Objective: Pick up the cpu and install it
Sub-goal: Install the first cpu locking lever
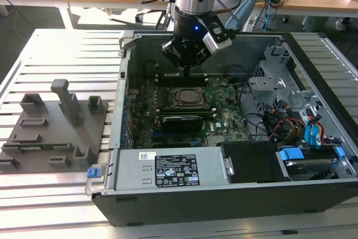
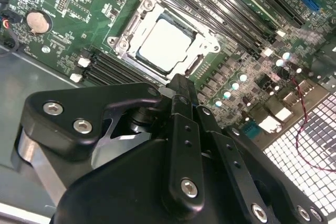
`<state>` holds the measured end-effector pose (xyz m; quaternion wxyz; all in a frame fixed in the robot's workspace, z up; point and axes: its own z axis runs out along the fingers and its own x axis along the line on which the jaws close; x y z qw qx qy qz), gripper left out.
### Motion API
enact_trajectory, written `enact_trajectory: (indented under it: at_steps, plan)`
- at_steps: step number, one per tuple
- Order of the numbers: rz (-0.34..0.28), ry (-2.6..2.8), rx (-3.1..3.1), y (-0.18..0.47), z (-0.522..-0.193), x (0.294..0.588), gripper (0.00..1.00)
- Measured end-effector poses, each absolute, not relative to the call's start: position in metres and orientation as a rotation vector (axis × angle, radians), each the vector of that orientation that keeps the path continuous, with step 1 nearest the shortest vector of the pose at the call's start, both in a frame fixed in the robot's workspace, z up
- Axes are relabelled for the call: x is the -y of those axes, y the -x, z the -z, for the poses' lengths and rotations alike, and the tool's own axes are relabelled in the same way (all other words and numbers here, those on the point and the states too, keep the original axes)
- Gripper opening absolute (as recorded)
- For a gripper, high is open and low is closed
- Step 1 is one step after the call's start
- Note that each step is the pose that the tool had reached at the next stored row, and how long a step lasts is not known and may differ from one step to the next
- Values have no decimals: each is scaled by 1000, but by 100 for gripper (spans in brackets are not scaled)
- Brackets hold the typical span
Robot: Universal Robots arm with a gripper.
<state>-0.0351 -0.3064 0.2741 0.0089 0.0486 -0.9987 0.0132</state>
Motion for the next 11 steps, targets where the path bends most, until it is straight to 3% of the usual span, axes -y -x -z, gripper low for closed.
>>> enact_trajectory:
  at_steps: [11]
  plan:
    - [-41, -152, 3120, 46, -274, 306, 11]
